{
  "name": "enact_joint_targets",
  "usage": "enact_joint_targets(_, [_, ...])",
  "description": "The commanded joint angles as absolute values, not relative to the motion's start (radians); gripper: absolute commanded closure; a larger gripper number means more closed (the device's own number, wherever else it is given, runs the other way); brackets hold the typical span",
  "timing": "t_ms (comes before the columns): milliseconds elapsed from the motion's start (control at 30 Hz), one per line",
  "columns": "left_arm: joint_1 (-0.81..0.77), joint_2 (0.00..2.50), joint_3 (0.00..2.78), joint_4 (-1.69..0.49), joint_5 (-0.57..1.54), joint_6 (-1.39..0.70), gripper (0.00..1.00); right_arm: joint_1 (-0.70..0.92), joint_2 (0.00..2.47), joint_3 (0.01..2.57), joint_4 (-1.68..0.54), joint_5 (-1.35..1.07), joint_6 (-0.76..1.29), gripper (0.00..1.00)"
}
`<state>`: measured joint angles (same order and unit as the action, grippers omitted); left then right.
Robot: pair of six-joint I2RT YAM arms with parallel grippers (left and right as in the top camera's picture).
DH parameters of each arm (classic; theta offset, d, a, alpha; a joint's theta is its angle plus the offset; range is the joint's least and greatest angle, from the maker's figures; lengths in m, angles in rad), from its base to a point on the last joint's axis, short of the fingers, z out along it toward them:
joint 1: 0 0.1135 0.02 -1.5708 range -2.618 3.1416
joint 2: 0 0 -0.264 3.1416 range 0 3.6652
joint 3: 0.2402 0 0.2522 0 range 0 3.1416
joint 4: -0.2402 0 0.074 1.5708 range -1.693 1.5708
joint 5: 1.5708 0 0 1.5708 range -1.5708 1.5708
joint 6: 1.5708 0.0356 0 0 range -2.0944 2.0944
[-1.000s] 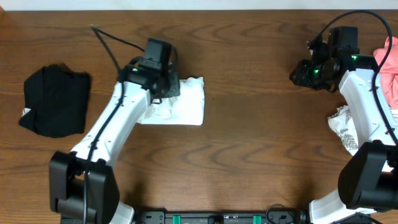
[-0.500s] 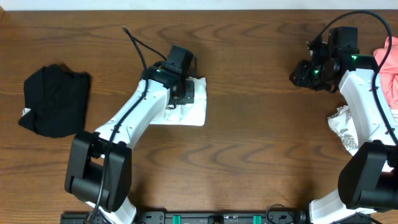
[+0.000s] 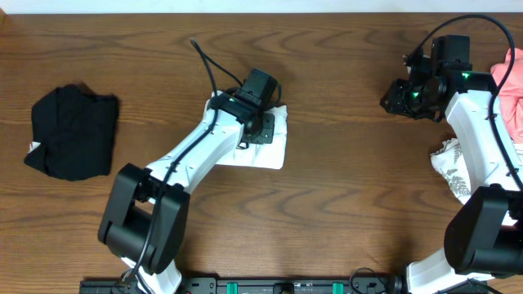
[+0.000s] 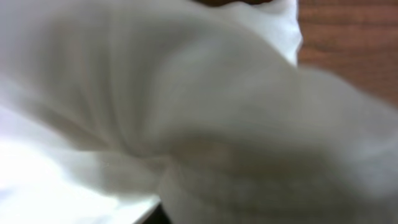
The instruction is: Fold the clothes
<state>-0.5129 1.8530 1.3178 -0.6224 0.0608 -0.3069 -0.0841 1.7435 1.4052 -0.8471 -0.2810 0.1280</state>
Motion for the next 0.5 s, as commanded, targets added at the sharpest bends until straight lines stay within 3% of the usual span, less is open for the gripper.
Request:
enact_joint_targets(0, [-0.541,1.861,1.33,-0.604,0.126,-0.32,0.67,-0.086,1.719,1.409,-0.849,-0.289,0.118,0.67])
enact_joint_targets(133, [-0.577,1.861,1.33,-0.556,0.198,-0.319,0.59,-0.08,1.719,1.409,-0.842,-0.289,0.118,0.67])
enact_joint_targets(467, [-0.566,1.818,1.33,-0.545,0.237,-0.263,0.63,-0.069,1.72,1.409,-0.834,-0.297,0.112,0.67])
